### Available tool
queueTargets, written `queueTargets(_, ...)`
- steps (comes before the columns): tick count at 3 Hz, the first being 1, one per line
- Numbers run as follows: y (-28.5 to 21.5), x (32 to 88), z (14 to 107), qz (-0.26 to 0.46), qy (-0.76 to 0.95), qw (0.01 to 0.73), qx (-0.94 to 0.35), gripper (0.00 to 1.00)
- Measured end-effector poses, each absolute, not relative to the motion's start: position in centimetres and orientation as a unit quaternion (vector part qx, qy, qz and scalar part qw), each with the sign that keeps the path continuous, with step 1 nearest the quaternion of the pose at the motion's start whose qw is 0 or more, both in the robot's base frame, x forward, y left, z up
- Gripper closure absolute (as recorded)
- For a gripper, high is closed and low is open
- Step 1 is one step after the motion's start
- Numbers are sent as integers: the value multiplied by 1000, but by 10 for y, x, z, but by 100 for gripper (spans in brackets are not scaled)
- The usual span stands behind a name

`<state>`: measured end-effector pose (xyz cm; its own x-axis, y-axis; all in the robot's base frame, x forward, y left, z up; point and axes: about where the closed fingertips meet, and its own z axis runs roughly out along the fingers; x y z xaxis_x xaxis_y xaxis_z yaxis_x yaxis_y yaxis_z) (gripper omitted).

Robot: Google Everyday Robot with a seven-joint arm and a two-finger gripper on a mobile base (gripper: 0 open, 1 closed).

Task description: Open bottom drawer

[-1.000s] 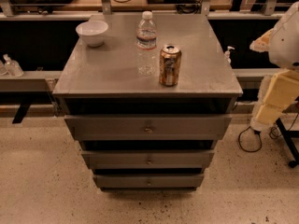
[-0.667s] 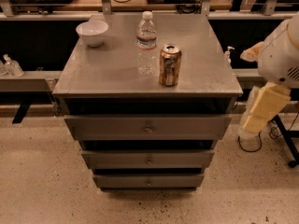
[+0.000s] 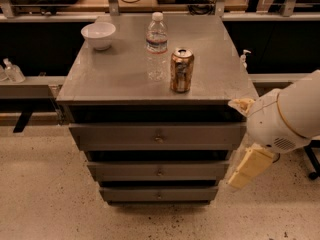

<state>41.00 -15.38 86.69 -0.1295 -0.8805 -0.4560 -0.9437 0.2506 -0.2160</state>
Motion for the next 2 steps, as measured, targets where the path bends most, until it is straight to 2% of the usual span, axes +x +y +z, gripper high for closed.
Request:
queueTargets(1, -148, 415, 861, 46, 746, 228, -624, 0)
queueTargets(2, -160, 414, 815, 56, 747, 220, -625, 0)
